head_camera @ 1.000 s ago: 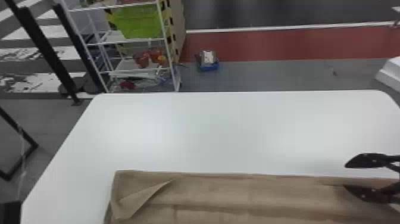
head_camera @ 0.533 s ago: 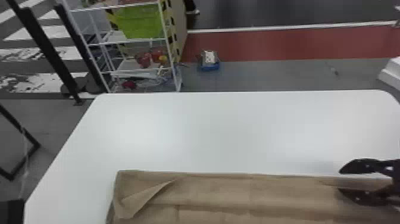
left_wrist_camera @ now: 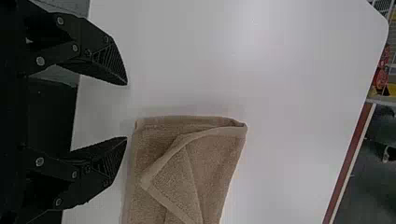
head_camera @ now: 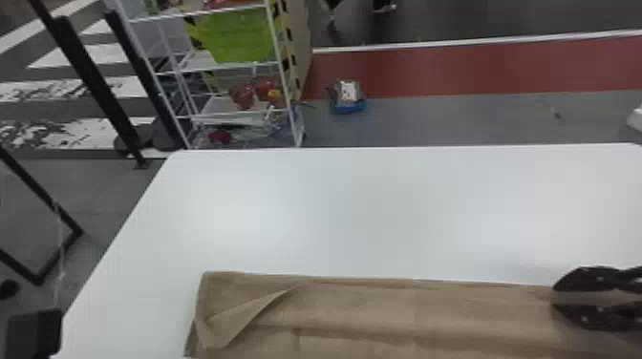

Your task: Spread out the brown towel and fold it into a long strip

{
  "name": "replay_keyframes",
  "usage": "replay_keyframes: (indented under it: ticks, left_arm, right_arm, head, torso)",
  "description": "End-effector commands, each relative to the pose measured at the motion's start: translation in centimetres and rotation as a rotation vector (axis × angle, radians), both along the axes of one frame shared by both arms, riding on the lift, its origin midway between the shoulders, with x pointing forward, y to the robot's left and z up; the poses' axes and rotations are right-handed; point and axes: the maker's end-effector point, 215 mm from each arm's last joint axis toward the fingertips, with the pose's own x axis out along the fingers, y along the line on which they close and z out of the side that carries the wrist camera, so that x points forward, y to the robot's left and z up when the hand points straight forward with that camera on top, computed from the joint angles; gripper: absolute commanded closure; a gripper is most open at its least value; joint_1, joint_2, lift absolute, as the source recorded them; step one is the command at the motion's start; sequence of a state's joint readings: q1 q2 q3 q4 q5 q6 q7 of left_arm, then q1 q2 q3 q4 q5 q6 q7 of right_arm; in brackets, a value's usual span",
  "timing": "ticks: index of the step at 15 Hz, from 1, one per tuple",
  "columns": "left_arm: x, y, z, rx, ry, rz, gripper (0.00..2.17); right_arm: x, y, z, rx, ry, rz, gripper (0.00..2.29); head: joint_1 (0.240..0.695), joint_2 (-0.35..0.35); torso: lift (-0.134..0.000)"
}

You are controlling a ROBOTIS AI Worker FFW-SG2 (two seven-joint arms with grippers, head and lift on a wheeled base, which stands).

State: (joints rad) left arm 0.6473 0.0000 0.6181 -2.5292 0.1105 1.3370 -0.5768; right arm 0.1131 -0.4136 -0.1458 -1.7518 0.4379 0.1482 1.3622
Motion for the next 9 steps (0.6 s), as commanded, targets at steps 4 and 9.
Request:
replay_keyframes:
  ticks: [4,9]
  left_arm:
    - [-0.5,-0.1,-0.3,-0.009,0.018,0.007,0.56]
    - [-0.9,-0.3,-0.3,-0.015,0.026,0.006,0.56]
  right_arm:
    - [-0.8,0.1,-0.2,0.015,0.022,0.006,0.82]
    - [-1.6,0.5,-0.8,0.013,0.044,0.007,0.82]
  head:
    - [0.695,0.181]
    - [0.695,0.186]
  torso:
    - [-0.123]
    - [-0.123]
